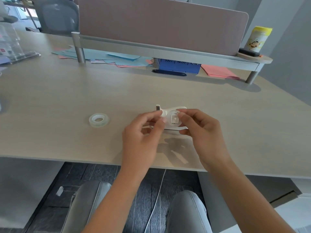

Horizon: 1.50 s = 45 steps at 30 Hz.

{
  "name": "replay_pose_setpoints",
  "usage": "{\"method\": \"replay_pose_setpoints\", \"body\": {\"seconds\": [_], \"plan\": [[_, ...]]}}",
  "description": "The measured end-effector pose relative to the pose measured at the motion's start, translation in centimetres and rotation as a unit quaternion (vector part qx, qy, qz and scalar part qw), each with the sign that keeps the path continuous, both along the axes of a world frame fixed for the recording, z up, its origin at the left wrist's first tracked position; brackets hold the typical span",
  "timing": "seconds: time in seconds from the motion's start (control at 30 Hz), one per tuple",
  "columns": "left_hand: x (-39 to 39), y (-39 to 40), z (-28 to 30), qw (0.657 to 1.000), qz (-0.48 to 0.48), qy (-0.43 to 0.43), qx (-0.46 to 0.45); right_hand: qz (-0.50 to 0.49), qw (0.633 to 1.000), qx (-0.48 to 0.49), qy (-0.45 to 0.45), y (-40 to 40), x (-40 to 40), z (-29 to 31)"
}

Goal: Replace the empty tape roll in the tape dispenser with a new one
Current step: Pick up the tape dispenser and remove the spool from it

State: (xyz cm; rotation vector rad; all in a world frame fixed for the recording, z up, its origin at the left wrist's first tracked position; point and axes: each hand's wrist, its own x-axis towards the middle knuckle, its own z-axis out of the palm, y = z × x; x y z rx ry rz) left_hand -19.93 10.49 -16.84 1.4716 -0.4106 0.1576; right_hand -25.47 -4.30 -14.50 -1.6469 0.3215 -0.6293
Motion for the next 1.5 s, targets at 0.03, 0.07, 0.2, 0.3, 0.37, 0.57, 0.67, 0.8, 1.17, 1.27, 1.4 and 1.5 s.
{"method": "replay_pose_setpoints", "body": {"seconds": [0.03, 0.07, 0.2, 0.3, 0.37, 0.57, 0.67, 0.8, 1.17, 1.27, 1.4, 1.5], "plan": [[0.1, 0.2, 0.1, 1.0, -0.01, 0.016, -0.008, 0.0, 1.0, -0.012, 0.002, 0.3, 0.0, -0.3], [0.3, 0.4, 0.2, 1.0, -0.015, 0.021, -0.009, -0.002, 1.0, -0.018, 0.001, 0.6, 0.0, -0.5], [0.5, 0.7, 0.4, 0.999, -0.031, 0.042, -0.01, 0.0, 1.0, -0.01, -0.01, 1.1, 0.2, -0.5], [0.7, 0.7, 0.3, 0.997, -0.047, 0.062, -0.013, 0.018, 1.0, 0.01, -0.014, 1.2, 0.3, -0.8], [0.8, 0.7, 0.2, 0.996, -0.052, 0.077, -0.014, 0.025, 0.999, 0.019, -0.016, 1.1, 0.3, -1.1], [0.8, 1.0, 0.1, 0.99, -0.055, 0.118, -0.048, 0.068, 0.997, 0.047, -0.01, 0.7, -0.3, -1.3], [0.7, 1.0, 0.2, 0.99, -0.061, 0.12, -0.043, 0.056, 0.997, 0.052, -0.005, 0.4, -0.2, -1.6], [0.8, 1.1, 0.1, 0.99, -0.074, 0.112, -0.036, 0.065, 0.995, 0.077, -0.014, 0.3, 0.0, -1.8], [1.1, 1.4, 0.3, 0.973, -0.159, 0.148, -0.073, 0.101, 0.988, 0.11, -0.036, 0.1, 0.0, -2.2], [1.1, 1.5, 0.4, 0.965, -0.177, 0.169, -0.094, 0.105, 0.988, 0.107, -0.034, 0.1, 0.1, -2.2], [1.2, 1.5, 0.5, 0.957, -0.182, 0.193, -0.115, 0.114, 0.988, 0.103, -0.029, 0.0, 0.2, -2.2], [1.1, 1.4, 0.6, 0.949, -0.189, 0.213, -0.132, 0.121, 0.986, 0.11, -0.028, -0.1, 0.4, -2.4]]}}
